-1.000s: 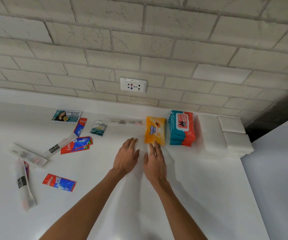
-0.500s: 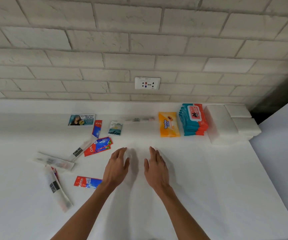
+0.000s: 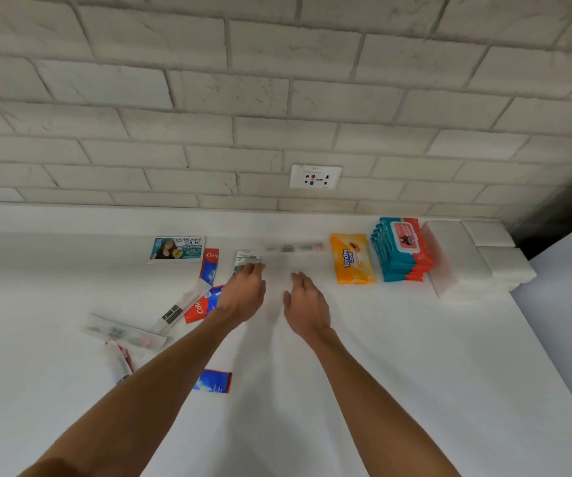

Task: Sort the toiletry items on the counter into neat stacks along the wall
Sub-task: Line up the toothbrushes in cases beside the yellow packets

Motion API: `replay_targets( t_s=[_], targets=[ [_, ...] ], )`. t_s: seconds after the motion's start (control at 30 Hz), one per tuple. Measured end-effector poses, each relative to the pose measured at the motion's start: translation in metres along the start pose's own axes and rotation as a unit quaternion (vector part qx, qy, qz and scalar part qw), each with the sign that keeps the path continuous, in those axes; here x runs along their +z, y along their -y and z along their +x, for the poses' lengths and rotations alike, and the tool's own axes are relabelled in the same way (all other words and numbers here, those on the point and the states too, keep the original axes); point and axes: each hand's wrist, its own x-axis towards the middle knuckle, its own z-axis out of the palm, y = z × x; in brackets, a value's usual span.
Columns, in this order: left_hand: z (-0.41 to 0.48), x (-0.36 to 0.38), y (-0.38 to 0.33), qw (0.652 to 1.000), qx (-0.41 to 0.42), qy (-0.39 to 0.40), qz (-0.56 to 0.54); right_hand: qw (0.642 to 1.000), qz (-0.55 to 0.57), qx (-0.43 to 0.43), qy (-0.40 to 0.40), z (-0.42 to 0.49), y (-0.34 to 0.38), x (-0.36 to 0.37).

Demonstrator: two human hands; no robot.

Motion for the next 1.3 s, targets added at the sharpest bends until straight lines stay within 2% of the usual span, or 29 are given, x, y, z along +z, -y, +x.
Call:
replay_targets(
  t_s=[0.17,0.37,0.6,0.87,1.13,1.3],
  targets=[
    [0.042,0.003,-0.002,1.000,-0.007,0.021,0.019,0.999,-0.029,-0.029,0.021,0.048,-0.005,-0.011],
    [0.075,0.017,-0.004,0.999,0.017,0.015,0.024,0.994,-0.054,-0.049,0.085,0.099,-0.026,-0.011],
    [0.092,0.018,0.002,0.995,0.036,0.033,0.082,0.986,-0.016,-0.073,0.147,0.109,-0.038,-0.004],
    [0.082,0.026,0.001,0.988,0.066,0.014,0.139,0.988,-0.025,-0.106,0.107,0.075,-0.051,0.010],
    [0.057,0.035,-0.022,0.971,0.057,0.037,0.230,0.991,0.049,-0.105,0.070,0.045,-0.050,0.013],
    [0.044,0.032,-0.035,0.983,0.055,0.004,0.178,0.989,0.120,-0.079,0.018,0.027,-0.047,0.016]
  ],
)
